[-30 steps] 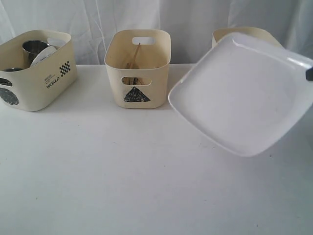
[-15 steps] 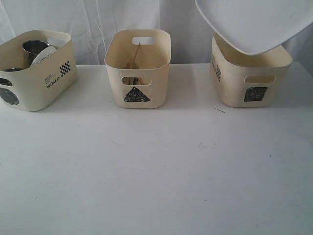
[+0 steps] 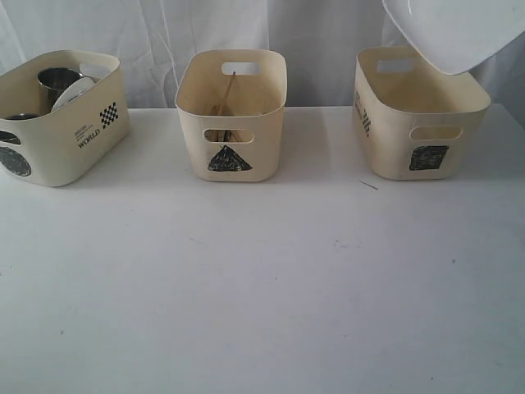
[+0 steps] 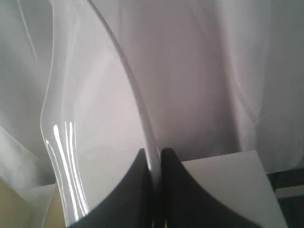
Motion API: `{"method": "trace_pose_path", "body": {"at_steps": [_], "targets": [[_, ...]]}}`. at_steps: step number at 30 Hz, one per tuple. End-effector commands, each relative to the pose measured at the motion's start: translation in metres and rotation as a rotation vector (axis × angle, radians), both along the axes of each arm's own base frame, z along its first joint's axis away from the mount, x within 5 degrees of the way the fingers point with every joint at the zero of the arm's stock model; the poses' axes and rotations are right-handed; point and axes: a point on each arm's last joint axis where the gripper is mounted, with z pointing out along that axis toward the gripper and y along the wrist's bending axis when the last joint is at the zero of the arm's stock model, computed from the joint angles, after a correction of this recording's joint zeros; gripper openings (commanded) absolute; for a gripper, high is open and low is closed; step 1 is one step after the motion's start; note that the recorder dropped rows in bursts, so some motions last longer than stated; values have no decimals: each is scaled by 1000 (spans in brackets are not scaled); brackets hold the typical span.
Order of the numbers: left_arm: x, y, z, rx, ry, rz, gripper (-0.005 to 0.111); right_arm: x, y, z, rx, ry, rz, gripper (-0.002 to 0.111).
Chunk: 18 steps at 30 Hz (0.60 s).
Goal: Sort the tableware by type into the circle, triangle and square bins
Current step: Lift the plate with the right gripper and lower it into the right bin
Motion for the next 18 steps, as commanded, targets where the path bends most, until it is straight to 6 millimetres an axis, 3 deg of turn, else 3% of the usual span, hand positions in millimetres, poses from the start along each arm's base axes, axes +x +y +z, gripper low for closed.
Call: {"method": "trace_pose_path", "body": {"at_steps": [1, 5, 9, 15, 18], "targets": [[-1, 0, -4, -5, 30, 0, 0, 15, 26, 10, -195, -32, -10, 0], [-1, 0, -4, -5, 30, 0, 0, 33, 42, -9, -300, 22, 6, 0], [-1, 0, -4, -5, 30, 0, 0, 45, 42, -29, -330, 66, 19, 0], [-1, 0, -4, -5, 30, 0, 0, 49, 44, -49, -299, 157, 70, 0], [-1, 0, -4, -5, 30, 0, 0, 48, 46, -54, -286, 195, 98, 7]]}}
